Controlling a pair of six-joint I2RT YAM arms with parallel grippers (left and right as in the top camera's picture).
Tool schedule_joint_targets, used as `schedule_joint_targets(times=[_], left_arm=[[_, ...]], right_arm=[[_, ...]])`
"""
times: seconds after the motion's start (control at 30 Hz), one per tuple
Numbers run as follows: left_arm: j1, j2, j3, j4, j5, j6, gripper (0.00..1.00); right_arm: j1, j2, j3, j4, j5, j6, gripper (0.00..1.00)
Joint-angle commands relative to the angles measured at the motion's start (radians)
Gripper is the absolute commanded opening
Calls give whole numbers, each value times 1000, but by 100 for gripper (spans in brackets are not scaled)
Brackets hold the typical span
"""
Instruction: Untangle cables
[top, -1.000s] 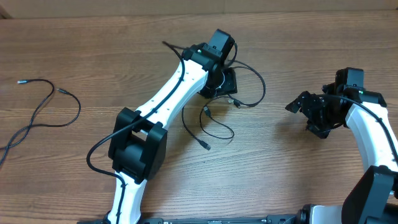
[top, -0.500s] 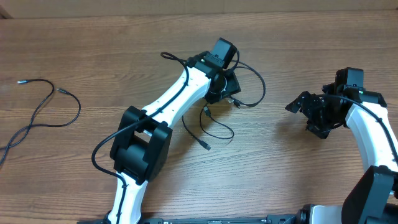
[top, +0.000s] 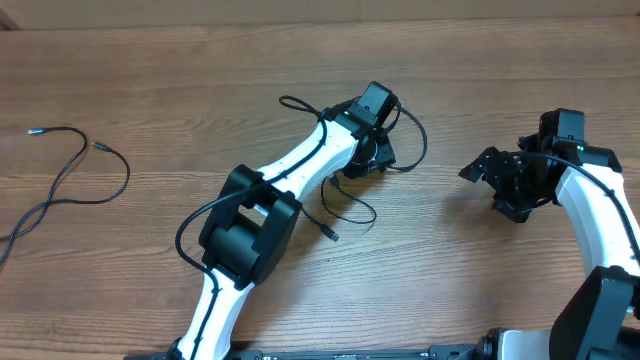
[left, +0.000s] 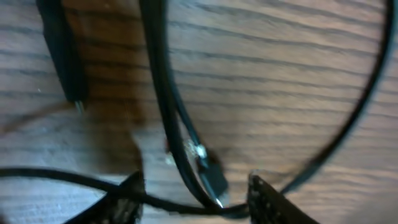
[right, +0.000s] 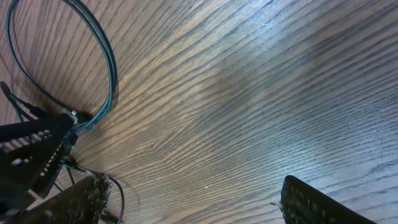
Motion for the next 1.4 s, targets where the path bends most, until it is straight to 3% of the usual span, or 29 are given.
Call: schedule_joint_targets(times=[0.0,0.1,0.2,0.27,0.43,0.57,0.73,1.27,1.37], left_arm=[[6,9,-15,18,-78,29,48],[20,8,3,36,-58,114,34],[29,-2,46,29,-57,206,11],[36,-14,85,20,-57,257,5],[44,-58,217,-45,-57,356,4],[52,-113,327,-124,-46,529,4],[75,-196,428,-228,156,731,4],[340,-374,457,-291,802,761,7],[358,-374,455,-354,736,761,4]], right_arm=[[-2,-5,19,2,0,-3,87],[-2,-5,19,2,0,-3,87],[-2,-5,19,2,0,-3,87],[-2,-5,19,2,0,-3,87],[-2,-5,19,2,0,-3,88],[-2,-5,19,2,-16,-3,93],[-1,-5,19,18,-98,-8,97],[118,-5,19,140,-184,-8,100],[120,-5,19,142,-184,-8,100]])
